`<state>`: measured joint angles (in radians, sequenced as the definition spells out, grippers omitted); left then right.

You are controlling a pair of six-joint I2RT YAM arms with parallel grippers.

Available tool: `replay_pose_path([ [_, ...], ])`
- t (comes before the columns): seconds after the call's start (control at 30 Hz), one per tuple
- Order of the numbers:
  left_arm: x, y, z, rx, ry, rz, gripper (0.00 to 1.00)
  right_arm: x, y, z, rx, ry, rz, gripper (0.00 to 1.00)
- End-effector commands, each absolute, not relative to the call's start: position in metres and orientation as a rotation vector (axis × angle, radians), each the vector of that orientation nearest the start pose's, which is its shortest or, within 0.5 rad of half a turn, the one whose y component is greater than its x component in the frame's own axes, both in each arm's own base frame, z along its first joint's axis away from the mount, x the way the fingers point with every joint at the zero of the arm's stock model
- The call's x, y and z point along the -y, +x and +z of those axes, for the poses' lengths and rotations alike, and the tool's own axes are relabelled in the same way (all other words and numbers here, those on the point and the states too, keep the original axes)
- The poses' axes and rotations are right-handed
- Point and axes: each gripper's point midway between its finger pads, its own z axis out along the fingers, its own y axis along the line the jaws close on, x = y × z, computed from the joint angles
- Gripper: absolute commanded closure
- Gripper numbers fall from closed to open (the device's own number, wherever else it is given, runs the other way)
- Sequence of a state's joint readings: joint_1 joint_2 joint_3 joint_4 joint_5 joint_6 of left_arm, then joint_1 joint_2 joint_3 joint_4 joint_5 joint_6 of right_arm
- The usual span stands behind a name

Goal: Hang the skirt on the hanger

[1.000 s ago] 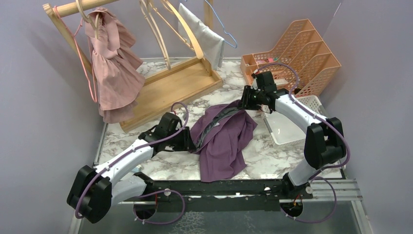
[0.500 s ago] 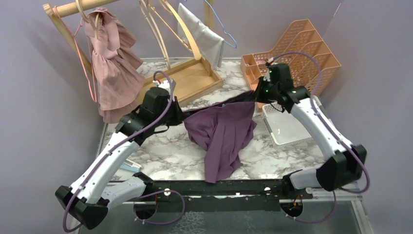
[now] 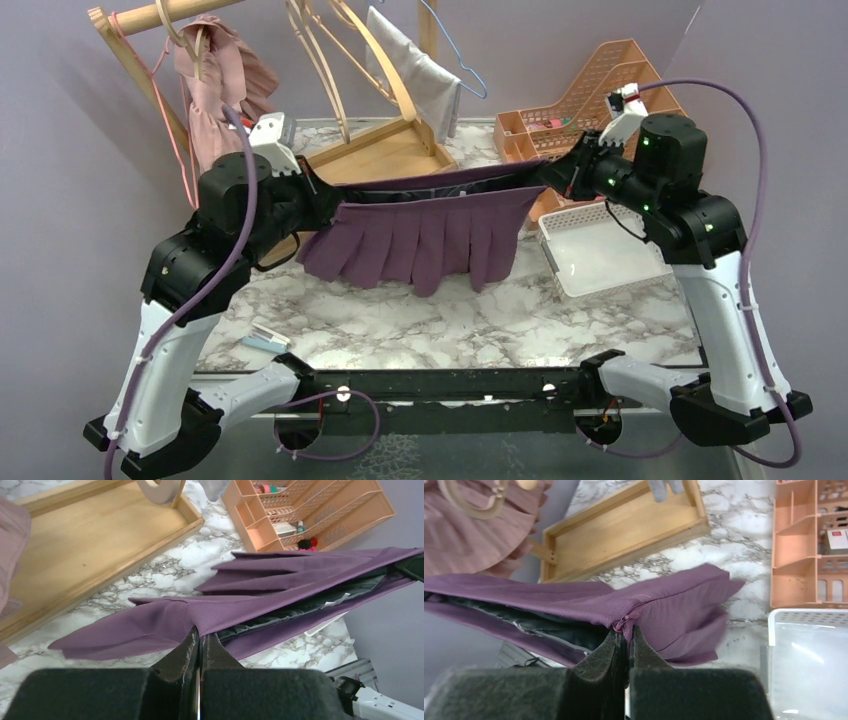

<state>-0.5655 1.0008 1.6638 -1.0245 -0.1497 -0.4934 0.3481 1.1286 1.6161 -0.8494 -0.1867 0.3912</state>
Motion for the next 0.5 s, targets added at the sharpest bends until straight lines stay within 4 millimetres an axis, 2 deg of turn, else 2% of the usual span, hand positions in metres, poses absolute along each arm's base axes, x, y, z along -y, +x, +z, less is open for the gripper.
replay_pose_path([
  [0.0, 0.108, 0.213, 0.431, -1.929, -0.049, -0.469, 1.00, -0.143, 0.251, 0.449, -1.851, -0.122, 0.692, 0.99],
  [0.07, 0.110, 0.212, 0.434, -1.931, -0.041, -0.477, 1.00, -0.143, 0.246, 0.456, -1.852, -0.124, 0.704, 0.99],
  [0.17, 0.112, 0.212, 0.420, -1.977, -0.030, -0.466, 1.00, -0.144, 0.244, 0.439, -1.922, -0.099, 0.713, 0.99],
  [0.23, 0.113, 0.214, 0.400, -2.030, -0.025, -0.441, 1.00, -0.144, 0.247, 0.408, -2.011, -0.063, 0.702, 0.99],
  [0.3, 0.117, 0.216, 0.374, -2.099, -0.022, -0.422, 1.00, -0.144, 0.251, 0.366, -2.125, -0.031, 0.679, 0.99],
  [0.47, 0.143, 0.225, 0.288, -2.280, 0.027, -0.446, 1.00, -0.155, 0.257, 0.268, -2.298, -0.055, 0.689, 0.99],
])
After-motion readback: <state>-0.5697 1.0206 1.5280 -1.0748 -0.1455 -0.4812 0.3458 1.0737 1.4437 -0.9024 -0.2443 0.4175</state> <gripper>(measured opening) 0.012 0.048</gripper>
